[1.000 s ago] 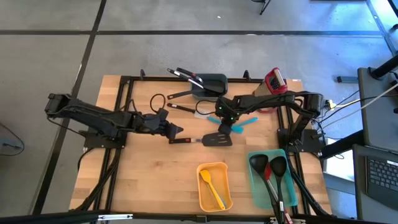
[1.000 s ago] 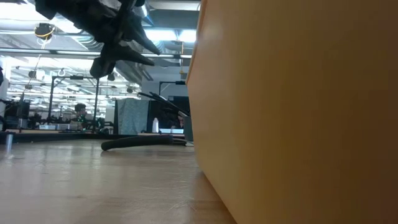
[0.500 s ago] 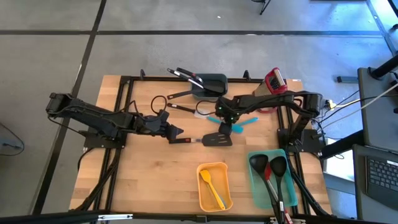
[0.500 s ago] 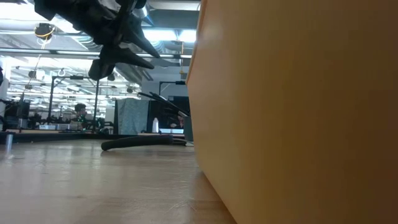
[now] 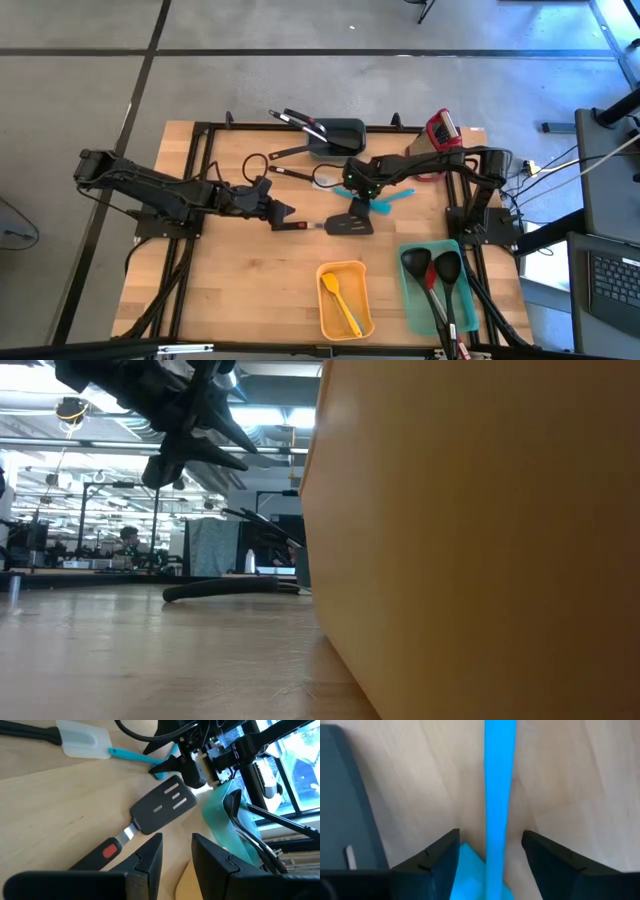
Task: Pick & Place Kitchen Items
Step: Put the small blue spatula into the yellow bin
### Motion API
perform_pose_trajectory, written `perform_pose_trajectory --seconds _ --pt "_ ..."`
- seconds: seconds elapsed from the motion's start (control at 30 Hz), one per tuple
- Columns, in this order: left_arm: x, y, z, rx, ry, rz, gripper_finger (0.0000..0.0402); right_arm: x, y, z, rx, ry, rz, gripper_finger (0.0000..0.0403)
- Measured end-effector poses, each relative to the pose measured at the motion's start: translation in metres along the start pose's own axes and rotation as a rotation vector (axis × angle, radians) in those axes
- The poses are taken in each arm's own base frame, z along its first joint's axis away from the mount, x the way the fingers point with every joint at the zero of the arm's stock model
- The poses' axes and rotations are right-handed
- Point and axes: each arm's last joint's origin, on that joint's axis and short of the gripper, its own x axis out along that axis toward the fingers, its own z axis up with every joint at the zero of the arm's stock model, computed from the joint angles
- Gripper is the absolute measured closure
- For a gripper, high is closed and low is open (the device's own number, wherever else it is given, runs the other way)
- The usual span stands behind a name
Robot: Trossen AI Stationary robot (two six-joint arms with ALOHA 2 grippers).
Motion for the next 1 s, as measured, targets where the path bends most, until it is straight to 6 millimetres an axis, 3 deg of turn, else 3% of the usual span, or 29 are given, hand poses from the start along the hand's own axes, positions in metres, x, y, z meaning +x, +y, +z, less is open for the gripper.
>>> perform_pose_trajectory --seconds 0.17,0.47,1.0 --pt "0.000 0.001 0.001 -0.002 -0.020 0.009 0.0304 0.003 -0.001 0.000 0.015 -0.018 0.002 0.0232" --pt "0.001 0.001 0.003 -0.005 -0.027 0.013 0.0304 0.005 -0.005 -0.003 0.045 -0.010 0.031 0.0377" --pt "0.000 -0.001 0.004 0.007 -0.038 -0.009 0.0304 -0.021 -0.003 0.016 0.153 0.037 0.163 0.0381"
